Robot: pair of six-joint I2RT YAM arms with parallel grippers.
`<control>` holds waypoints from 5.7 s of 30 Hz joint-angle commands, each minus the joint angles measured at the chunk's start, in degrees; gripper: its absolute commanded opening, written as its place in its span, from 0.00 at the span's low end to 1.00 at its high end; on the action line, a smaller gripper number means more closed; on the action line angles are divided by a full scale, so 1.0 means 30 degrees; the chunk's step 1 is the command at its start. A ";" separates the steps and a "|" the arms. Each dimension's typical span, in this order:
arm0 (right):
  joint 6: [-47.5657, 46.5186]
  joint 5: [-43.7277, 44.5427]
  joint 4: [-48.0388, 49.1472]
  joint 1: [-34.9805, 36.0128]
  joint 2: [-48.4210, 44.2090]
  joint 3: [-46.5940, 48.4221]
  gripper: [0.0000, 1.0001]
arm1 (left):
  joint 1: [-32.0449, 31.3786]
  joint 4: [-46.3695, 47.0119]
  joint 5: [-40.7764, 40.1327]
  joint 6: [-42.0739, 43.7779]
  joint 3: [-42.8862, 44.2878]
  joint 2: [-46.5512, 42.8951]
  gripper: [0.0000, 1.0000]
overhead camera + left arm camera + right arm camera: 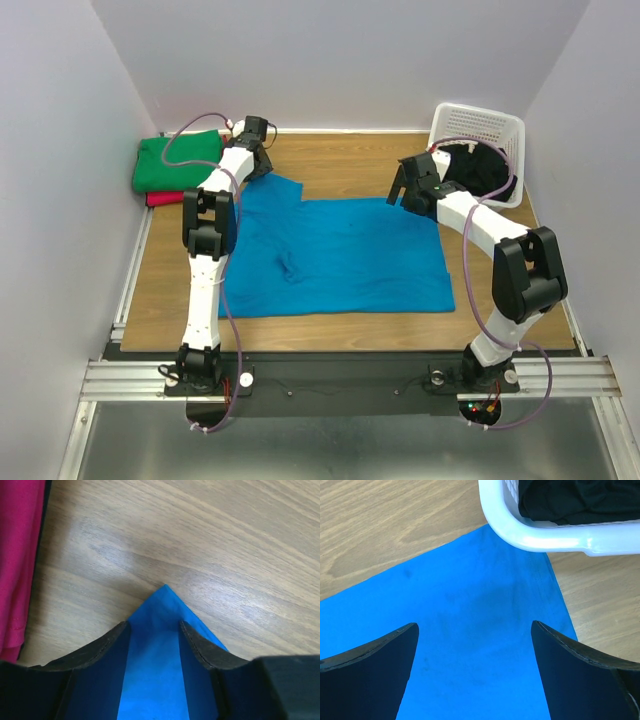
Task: Fold and stack the t-shirts
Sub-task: Fold the tshirt
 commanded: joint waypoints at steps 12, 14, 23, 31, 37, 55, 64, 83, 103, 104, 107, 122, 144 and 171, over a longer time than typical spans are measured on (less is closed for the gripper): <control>-0.0371 0.0889 0.1042 0.0141 0.2383 0.3005 1.00 | 0.0015 -0.0371 0.0227 0.1169 -0.0121 -0.0119 0.00; -0.0284 0.1122 0.1042 0.0170 0.2943 0.4059 1.00 | -0.0014 -0.0283 0.0403 0.1460 -0.0150 -0.0206 0.00; 0.1504 0.3965 0.1013 0.0141 0.6280 0.6842 0.97 | -0.0102 0.1563 0.0873 0.2165 -0.2200 -0.1729 0.00; 0.1298 0.4317 0.0925 0.0170 0.8598 0.7930 0.90 | -0.0102 0.1710 0.0609 0.2371 -0.2465 -0.1964 0.00; 0.1621 0.4550 0.0866 0.0141 0.8658 0.7345 0.89 | -0.0073 0.1710 0.0433 0.2342 -0.2582 -0.2110 0.00; 0.2236 0.4610 0.0544 0.0141 0.9069 0.5821 0.63 | -0.0044 0.2355 -0.0153 0.2751 -0.3783 -0.3136 0.00; 0.1652 0.4639 0.0485 0.0142 0.9362 0.6611 0.29 | -0.0073 0.2909 0.0403 0.2868 -0.4338 -0.3779 0.00; 0.1240 0.4317 0.0456 0.0258 0.6610 0.4533 0.10 | -0.0102 0.6835 0.1253 0.1991 -1.2567 -1.0545 0.00; 0.1591 0.4464 0.0485 0.1401 0.2157 -0.0242 0.00 | -0.0453 0.9386 0.1401 -0.0764 -2.4083 -2.0565 0.00; 0.1620 0.4435 0.0485 0.1459 0.1720 -0.0389 0.00 | -0.0454 0.9386 0.1371 -0.0880 -2.4666 -2.0916 0.00; 0.1825 0.4230 0.0485 0.1518 0.1073 -0.1208 0.00 | -0.0454 0.9269 0.1137 -0.1524 -2.6041 -2.2380 0.00; 0.2704 0.3468 0.0485 0.2074 -0.2765 -0.5017 0.00 | -0.0483 0.7775 0.0959 -0.3956 -3.0089 -2.8183 0.00; 0.4169 0.2472 0.0456 0.3071 -0.6315 -0.9588 0.01 | -0.0483 0.5197 0.0404 -0.6973 -3.2932 -3.1146 0.00; -0.0019 -0.1514 0.0544 0.3100 -0.5592 -0.6164 1.00 | -0.4281 0.7335 0.3159 -0.4458 -2.5475 -2.4480 0.99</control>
